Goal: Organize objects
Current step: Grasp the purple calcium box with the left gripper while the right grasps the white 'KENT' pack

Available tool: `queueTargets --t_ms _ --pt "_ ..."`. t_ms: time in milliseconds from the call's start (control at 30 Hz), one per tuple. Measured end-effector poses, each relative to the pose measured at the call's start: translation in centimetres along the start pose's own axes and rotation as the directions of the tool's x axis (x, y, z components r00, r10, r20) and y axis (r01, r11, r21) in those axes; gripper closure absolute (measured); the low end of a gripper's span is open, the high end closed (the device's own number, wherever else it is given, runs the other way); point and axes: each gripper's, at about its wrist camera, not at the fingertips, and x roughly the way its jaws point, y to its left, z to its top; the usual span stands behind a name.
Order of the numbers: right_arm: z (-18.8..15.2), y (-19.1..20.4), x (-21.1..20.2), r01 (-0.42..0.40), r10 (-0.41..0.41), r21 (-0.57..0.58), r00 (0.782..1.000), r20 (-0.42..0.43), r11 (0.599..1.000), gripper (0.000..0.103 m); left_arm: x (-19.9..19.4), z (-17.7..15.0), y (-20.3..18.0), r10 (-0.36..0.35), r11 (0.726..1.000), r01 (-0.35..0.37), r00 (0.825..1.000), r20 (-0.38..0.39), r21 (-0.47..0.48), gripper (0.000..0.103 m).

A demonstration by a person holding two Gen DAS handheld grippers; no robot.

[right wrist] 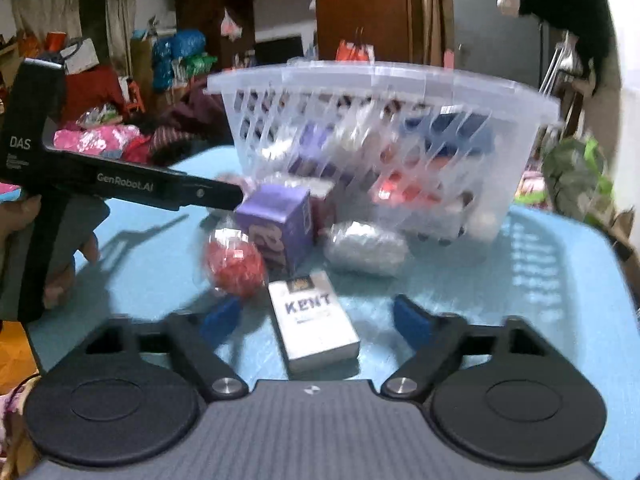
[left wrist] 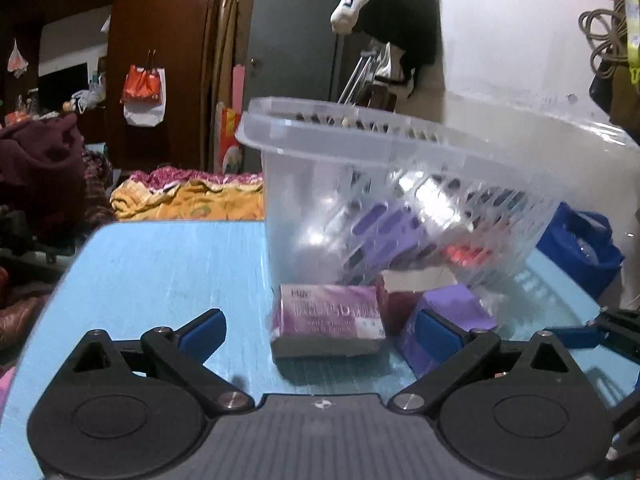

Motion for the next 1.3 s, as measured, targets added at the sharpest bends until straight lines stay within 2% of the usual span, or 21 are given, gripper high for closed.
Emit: queueTargets --t_ms 33,167,233,300,333,367,400,500,667,767,867,1300 --pt "0.0 -0.1 0.1 -0.008 0.008 0.002 1.000 -0.013 1.000 0.037 0.3 -0.1 -0.1 0.002 1.000 -0.002 1.000 -0.011 0.004 0.001" --pt "-0.5 -0.5 -0.4 -0.015 0.015 0.030 1.000 0.007 0.999 0.050 0.8 -0.5 -0.9 0.038 0.998 -0.036 0.998 -0.042 0.045 0.003" --pt "-0.7 -0.8 -0.7 -0.024 0.023 0.053 1.000 0.017 0.998 0.056 1.0 -0.5 -1.1 0.050 0.998 -0.048 0.998 -0.044 0.047 0.003" --pt "-0.9 -1.0 -1.0 -0.032 0.031 0.065 0.999 0.026 0.997 0.057 1.4 -0.4 -1.5 0.070 0.996 -0.067 0.996 -0.051 0.055 0.005" --pt "-1.0 -0.9 -1.2 -0.033 0.031 0.064 0.999 0.033 0.997 0.059 1.5 -0.3 -1.6 0.073 0.996 -0.070 0.996 -0.053 0.055 0.009" --pt "-1.0 -1.0 -1.3 -0.028 0.025 0.065 0.999 0.041 0.998 0.060 1.4 -0.3 -1.5 0.077 0.996 -0.074 0.996 -0.052 0.055 0.032" --pt "-1.1 -1.0 -1.5 -0.021 0.017 0.068 0.998 0.055 0.997 0.060 1.3 -0.4 -1.5 0.090 0.995 -0.087 0.995 -0.049 0.054 0.033" --pt "-1.4 -1.3 -2.2 -0.012 0.002 0.097 0.995 0.102 0.995 0.061 0.4 -0.5 -1.8 0.100 0.992 -0.099 0.995 -0.016 0.076 0.033" --pt "-1.6 -1.9 -3.0 -0.018 -0.008 0.144 0.984 0.175 0.989 0.062 -2.3 -1.3 -1.5 -0.002 1.000 0.000 0.996 0.094 0.024 0.033" --pt "-1.6 -1.9 -3.2 -0.012 -0.016 0.146 0.982 0.189 0.989 0.062 -4.0 -1.9 -1.1 -0.047 0.999 0.049 0.981 0.189 -0.005 0.033" --pt "-1.7 -2.1 -3.4 -0.012 -0.022 0.160 0.978 0.208 0.987 0.062 -4.7 -2.2 -0.9 -0.070 0.996 0.080 0.967 0.244 -0.029 0.033" --pt "-2.0 -1.8 -4.0 0.009 -0.050 0.153 0.963 0.266 0.988 0.062 -4.9 -2.4 0.1 -0.097 0.991 0.119 0.958 0.271 -0.067 0.033"
